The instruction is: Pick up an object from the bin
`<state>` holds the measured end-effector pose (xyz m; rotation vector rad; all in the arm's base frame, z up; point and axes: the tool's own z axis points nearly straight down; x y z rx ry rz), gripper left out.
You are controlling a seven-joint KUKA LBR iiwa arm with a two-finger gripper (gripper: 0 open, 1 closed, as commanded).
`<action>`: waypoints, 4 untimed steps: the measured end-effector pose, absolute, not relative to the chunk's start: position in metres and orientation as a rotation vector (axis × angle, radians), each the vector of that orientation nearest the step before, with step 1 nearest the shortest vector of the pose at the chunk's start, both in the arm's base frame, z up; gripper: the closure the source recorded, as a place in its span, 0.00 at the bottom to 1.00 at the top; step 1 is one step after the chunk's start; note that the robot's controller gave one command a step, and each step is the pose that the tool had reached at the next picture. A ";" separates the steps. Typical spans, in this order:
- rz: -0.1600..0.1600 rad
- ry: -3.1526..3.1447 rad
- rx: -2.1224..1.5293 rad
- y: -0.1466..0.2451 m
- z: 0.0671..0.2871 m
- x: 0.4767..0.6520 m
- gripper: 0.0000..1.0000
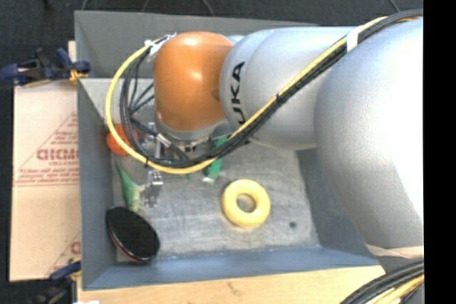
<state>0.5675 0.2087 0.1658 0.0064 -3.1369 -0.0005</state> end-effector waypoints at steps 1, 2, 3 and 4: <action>-0.003 -3.145 0.000 0.208 0.170 0.570 0.00; -0.007 -3.150 -0.096 0.208 0.143 0.573 0.00; -0.001 -3.117 -0.409 0.212 0.073 0.568 0.00; -0.011 -3.083 -0.632 0.205 0.068 0.570 0.00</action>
Offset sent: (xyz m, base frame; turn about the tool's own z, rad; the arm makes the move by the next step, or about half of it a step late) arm 0.0064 -0.0024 -0.0958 0.2044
